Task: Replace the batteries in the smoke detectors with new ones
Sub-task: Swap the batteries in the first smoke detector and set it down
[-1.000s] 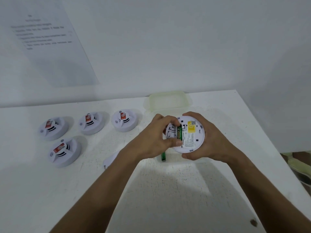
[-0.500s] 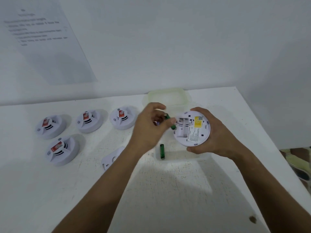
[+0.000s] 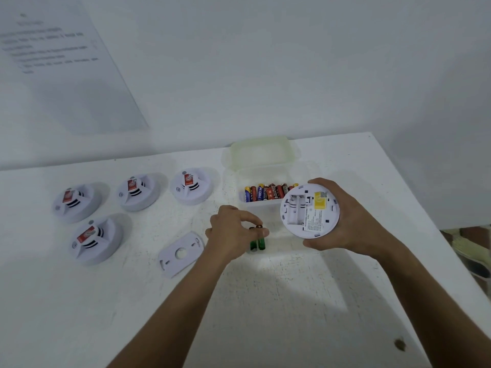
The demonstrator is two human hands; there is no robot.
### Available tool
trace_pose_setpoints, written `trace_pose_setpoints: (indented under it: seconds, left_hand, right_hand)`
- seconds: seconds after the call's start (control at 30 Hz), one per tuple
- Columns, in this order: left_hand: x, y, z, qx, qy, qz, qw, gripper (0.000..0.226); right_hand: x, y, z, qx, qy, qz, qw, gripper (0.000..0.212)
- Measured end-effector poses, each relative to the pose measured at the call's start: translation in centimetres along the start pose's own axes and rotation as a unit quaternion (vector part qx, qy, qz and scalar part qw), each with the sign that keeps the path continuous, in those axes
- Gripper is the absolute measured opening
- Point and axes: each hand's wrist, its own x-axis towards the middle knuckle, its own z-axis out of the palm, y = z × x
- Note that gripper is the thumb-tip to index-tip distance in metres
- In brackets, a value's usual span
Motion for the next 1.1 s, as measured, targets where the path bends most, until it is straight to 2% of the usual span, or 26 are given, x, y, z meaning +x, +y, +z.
trace_pose_setpoints:
  seconds: [0.1, 0.23, 0.4, 0.47, 0.57, 0.63, 0.73, 0.8, 0.9, 1.1]
  left_hand:
    - [0.6, 0.2, 0.2, 0.060, -0.006, -0.023, 0.998, 0.012]
    - [0.8, 0.6, 0.5, 0.125, 0.001, -0.023, 0.992, 0.018]
    - [0.2, 0.4, -0.6, 0.066, 0.010, 0.031, 0.997, 0.018]
    - [0.2, 1.1, -2.0, 0.037, 0.045, 0.070, 0.996, 0.021]
    - [2.0, 2.6, -4.0, 0.056, 0.113, 0.106, 0.986, 0.018]
    - [4.2, 3.5, -4.2, 0.101, 0.093, 0.133, 0.982, 0.023]
    - [7.1, 5.0, -3.1, 0.184, -0.003, 0.167, 0.969, 0.036]
    - [8.6, 5.9, -2.2, 0.215, -0.069, 0.164, 0.960, 0.046]
    - [10.0, 6.2, -1.3, 0.233, -0.112, 0.148, 0.955, 0.053]
    - [10.3, 5.8, -0.5, 0.236, -0.123, 0.155, 0.951, 0.032]
  right_hand:
    - [0.0, -0.1, 0.0, -0.002, -0.003, -0.001, 1.000, 0.093]
    - [0.0, -0.2, 0.1, 0.001, -0.004, 0.001, 1.000, 0.093]
    - [-0.2, 0.0, -0.2, 0.009, 0.001, 0.002, 1.000, 0.094]
    - [-0.3, 0.2, -0.4, 0.012, 0.008, 0.005, 1.000, 0.096]
    - [-0.3, 0.4, -0.7, 0.015, 0.014, 0.008, 1.000, 0.099]
    - [-0.3, 0.3, -0.8, 0.012, 0.018, 0.010, 1.000, 0.100]
    - [-0.4, 0.2, -0.9, 0.011, 0.021, 0.012, 1.000, 0.100]
    - [-0.5, 0.2, -1.0, 0.014, 0.026, 0.013, 0.999, 0.100]
    - [-1.0, 0.4, -1.5, 0.015, 0.030, 0.012, 0.999, 0.096]
    - [-1.7, 1.0, -2.3, 0.012, 0.040, 0.025, 0.999, 0.093]
